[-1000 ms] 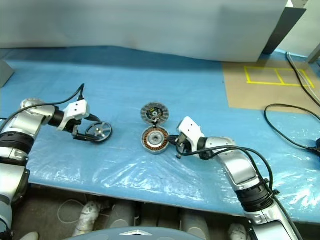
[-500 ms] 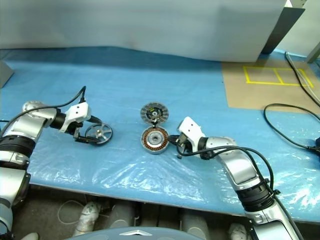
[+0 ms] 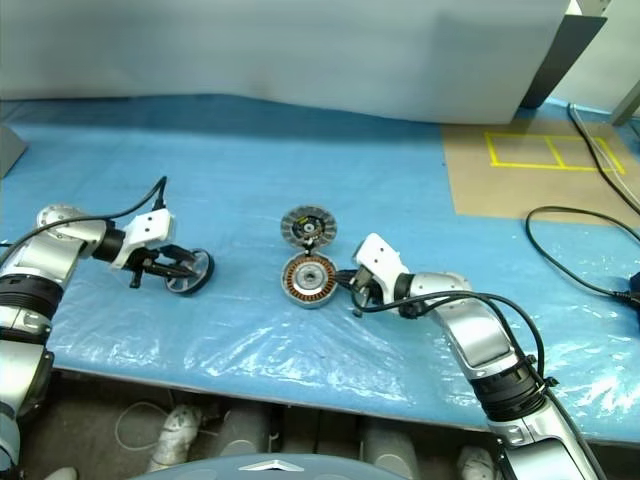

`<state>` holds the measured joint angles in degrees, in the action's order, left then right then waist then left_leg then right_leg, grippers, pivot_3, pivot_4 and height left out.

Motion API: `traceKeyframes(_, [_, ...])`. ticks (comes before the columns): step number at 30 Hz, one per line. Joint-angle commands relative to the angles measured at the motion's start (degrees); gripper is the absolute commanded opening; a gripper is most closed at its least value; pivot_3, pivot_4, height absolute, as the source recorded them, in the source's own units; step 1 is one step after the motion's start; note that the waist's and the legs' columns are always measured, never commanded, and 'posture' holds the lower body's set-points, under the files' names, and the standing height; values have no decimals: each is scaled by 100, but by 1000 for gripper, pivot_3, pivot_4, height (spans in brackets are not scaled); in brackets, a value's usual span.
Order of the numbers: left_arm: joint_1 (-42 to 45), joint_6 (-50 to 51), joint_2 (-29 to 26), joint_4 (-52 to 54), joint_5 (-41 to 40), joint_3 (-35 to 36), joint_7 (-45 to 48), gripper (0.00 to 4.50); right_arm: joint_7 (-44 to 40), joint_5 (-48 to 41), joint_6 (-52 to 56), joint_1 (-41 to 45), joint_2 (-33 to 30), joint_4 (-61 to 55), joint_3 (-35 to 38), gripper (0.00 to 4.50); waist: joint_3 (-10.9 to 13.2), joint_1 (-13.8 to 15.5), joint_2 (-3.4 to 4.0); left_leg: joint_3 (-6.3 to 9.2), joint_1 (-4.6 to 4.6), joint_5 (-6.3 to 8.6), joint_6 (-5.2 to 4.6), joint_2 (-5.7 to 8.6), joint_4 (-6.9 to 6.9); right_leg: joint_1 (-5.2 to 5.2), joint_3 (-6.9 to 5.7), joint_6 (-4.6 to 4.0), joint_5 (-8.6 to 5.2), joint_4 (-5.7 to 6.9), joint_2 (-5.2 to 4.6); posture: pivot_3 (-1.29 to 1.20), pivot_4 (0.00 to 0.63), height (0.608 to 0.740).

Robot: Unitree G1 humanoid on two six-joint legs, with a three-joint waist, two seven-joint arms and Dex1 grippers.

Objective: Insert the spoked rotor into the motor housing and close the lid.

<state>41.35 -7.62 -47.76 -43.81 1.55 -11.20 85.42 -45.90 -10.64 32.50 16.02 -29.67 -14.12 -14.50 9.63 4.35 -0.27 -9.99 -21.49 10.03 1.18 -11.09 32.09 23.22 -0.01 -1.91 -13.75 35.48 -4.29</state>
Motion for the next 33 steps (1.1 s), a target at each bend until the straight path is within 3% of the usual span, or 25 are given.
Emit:
traceKeyframes(1, [-182, -84, -133, -183, 302, -179, -24, 1119, 5, 54, -35, -34, -46, 12, -40, 0, -1, 0, 2, 0, 1, 0, 0, 0, -1, 0, 0, 0, 0, 0, 0, 0, 150, 740])
traceKeyframes(13, [-401, -97, -25, 235, 89, -57, -55, 1119, 19, 77, -59, -10, -19, 54, -48, 0, -4, -30, 6, -1, 17, 0, 0, 2, -19, -1, 13, 0, -1, -5, 0, 0, 150, 740])
traceKeyframes(22, [-359, 1299, 241, 1848, -1111, 534, 203, 1119, -143, -673, 394, -147, -132, -472, 629, 0, 6, 59, -8, -6, -3, 0, 0, 3, -16, 9, 6, -1, -1, -5, -3, 0, 150, 740])
traceKeyframes(33, [-422, 2410, 736, 3485, -1958, 501, -78, 1119, 191, -1168, 811, -826, -480, -1093, 1641, 0, 8, 118, -9, -8, -33, 0, 0, 3, -20, 34, -4, -1, -1, -8, -1, 0, 150, 740])
